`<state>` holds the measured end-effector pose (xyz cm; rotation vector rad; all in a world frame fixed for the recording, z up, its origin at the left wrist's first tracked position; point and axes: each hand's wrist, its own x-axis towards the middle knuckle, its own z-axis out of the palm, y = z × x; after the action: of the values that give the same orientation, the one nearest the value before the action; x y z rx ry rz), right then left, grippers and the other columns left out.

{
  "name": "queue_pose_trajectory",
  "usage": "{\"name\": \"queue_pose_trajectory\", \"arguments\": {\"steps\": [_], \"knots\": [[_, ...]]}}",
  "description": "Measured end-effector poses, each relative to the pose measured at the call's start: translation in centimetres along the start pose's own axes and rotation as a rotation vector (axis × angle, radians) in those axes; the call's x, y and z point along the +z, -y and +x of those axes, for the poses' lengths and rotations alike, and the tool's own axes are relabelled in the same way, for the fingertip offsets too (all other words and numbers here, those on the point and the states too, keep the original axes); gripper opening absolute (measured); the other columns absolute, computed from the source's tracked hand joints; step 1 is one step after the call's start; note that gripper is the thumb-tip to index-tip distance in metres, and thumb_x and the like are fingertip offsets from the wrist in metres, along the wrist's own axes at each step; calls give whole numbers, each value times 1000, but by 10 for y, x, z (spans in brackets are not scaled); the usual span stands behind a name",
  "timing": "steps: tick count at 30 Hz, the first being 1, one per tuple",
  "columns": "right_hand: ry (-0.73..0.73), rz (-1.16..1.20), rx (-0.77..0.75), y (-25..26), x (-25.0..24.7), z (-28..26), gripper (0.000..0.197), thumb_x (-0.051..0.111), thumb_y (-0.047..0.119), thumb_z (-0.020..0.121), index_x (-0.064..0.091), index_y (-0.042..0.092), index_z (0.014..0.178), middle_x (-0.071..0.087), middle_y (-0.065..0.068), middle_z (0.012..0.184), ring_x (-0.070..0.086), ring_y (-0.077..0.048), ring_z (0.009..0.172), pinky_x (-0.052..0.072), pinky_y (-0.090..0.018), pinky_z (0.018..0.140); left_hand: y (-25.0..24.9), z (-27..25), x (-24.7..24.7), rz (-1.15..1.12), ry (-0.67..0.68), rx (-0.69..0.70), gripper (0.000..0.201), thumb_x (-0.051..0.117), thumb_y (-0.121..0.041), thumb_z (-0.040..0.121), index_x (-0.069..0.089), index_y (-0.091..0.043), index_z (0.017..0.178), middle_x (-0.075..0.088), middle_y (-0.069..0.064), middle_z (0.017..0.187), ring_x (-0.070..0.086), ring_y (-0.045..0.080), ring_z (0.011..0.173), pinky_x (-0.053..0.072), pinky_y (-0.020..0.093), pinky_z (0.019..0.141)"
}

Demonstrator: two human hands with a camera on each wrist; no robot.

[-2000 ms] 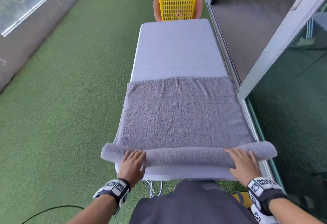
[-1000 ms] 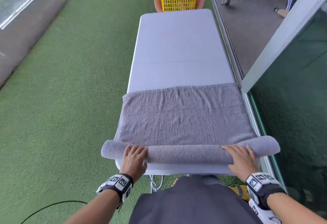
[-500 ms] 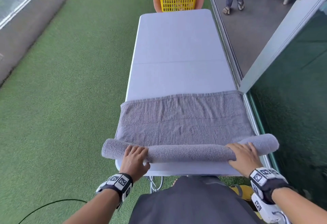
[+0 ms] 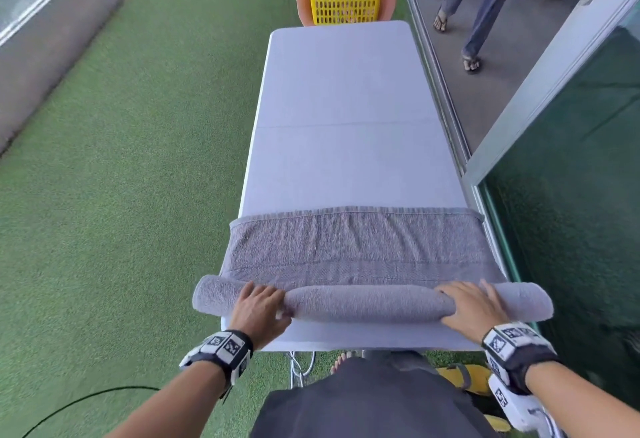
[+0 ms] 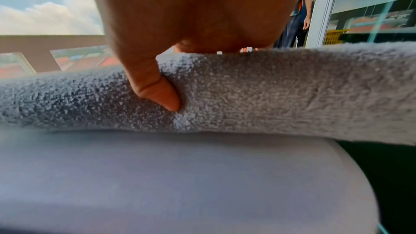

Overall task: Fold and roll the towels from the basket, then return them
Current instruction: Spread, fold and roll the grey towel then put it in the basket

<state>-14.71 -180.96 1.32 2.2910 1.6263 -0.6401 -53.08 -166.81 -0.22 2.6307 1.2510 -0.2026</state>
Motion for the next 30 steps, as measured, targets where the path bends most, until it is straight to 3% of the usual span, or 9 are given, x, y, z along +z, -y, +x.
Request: {"name": "queue_pose_trajectory", "arguments": {"steps": [3, 7, 10, 13, 19, 22, 24, 27, 30], "knots": [[-19, 10, -7, 0, -19, 19, 54, 49, 41, 90, 35, 37, 143, 34, 14, 150, 32, -11, 137, 2, -49, 118, 4, 14, -7, -21, 32, -55, 74, 6, -53, 83, 46, -18, 135, 56, -1, 130, 50, 17, 121, 16, 51, 117], [-85, 100, -23, 2, -16, 28, 62, 37, 54, 95, 14, 38, 151, 18, 16, 156, 18, -11, 145, -5, -51, 116, 4, 22, -2, -29, 89, -92, 77, 6, -65, 90, 2, -19, 151, 0, -1, 153, 1, 20, 146, -5, 45, 118], [-23, 41, -54, 3, 7, 15, 74, 59, 47, 86, 21, 38, 148, 26, 13, 154, 20, -11, 144, -5, -49, 117, 4, 16, 4, 44, 100, -12, 70, 53, -53, 87, 35, -19, 145, 35, 2, 150, 33, 21, 139, 10, 45, 117], [-61, 75, -51, 0, 4, 18, 58, 66, 36, 80, 48, 34, 135, 52, 10, 137, 43, -14, 129, 9, -49, 117, 5, 22, 3, 34, -24, 64, 44, 52, -50, 79, 66, -23, 112, 66, -2, 116, 55, 18, 107, 34, 42, 103], [-180, 119, -11, 5, -27, 55, 52, 41, 41, 97, 29, 34, 147, 29, 11, 153, 28, -14, 140, -2, -55, 115, 13, 46, 0, -40, -21, -72, 70, 29, -57, 96, 14, -17, 152, 11, 2, 155, 11, 23, 145, 5, 49, 118], [-101, 67, -83, 7, -13, 49, 70, 52, 58, 88, 23, 38, 148, 26, 15, 154, 20, -12, 144, -8, -49, 115, 18, 46, 2, 39, 11, 31, 76, 63, -52, 83, 37, -16, 144, 39, 5, 148, 35, 23, 138, 14, 51, 116], [-96, 50, -102, 6, -3, 45, 75, 72, 39, 76, 37, 36, 142, 43, 11, 146, 35, -15, 137, -1, -48, 116, 20, 51, 2, 60, -11, 45, 60, 74, -38, 74, 57, -19, 129, 61, 1, 128, 53, 22, 121, 25, 49, 113], [-113, 29, -94, 3, -13, 56, 61, 71, 36, 72, 52, 37, 130, 56, 12, 133, 48, -14, 124, 10, -45, 115, 16, 62, -8, 75, -41, 37, 40, 51, -46, 82, 63, -25, 115, 64, -6, 116, 54, 16, 109, 25, 44, 110], [-161, 66, -77, 2, -29, 72, 56, 53, 34, 86, 39, 36, 141, 42, 13, 145, 38, -12, 132, 4, -51, 116, 15, 73, -13, -10, -65, -30, 61, 22, -44, 89, 42, -17, 141, 47, 5, 141, 42, 23, 130, 13, 49, 117]]}}
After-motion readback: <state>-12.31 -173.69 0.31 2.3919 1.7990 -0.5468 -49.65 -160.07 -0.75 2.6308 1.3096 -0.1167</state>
